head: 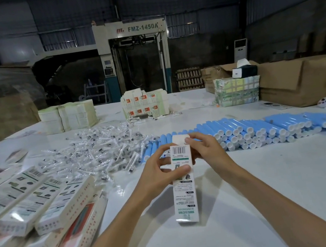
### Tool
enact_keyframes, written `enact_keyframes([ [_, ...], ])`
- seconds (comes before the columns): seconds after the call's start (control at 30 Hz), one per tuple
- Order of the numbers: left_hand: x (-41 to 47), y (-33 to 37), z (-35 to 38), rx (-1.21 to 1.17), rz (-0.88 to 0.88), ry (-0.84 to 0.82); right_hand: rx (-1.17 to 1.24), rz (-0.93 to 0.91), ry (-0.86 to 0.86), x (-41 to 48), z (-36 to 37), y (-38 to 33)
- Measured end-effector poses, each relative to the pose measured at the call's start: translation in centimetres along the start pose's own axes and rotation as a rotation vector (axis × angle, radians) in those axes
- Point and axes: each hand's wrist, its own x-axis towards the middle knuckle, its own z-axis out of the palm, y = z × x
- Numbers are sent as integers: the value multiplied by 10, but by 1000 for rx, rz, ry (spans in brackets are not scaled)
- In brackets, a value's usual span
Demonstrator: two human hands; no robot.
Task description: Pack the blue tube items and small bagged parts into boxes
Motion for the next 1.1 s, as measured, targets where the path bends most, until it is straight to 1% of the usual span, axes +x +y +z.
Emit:
enact_keyframes([
  [0.17, 0, 0, 3, -13, -8, 10, -33, -97, -19, -3, -1, -7],
  [0.3, -1, 0, 1, -8, -13, 34, -47, -136, -80, -9, -5, -16],
  [0.4, 0, -2, 0, 11, -18, 44, -32, -102, -124, -12, -3, -20],
  [0.53, 0, -2, 2, 2, -20, 23, 19, -32, -54, -11, 2, -24],
  [0.77, -1, 1, 1, 26, -12, -11, 56, 57, -35, -7, 1, -26],
  [0.97, 0, 2, 1, 7, -20, -23, 113, 65, 25, -8, 6, -27],
  [1.1, 0, 3, 1, 18, -2, -15, 189, 101, 15, -9, 8, -29],
])
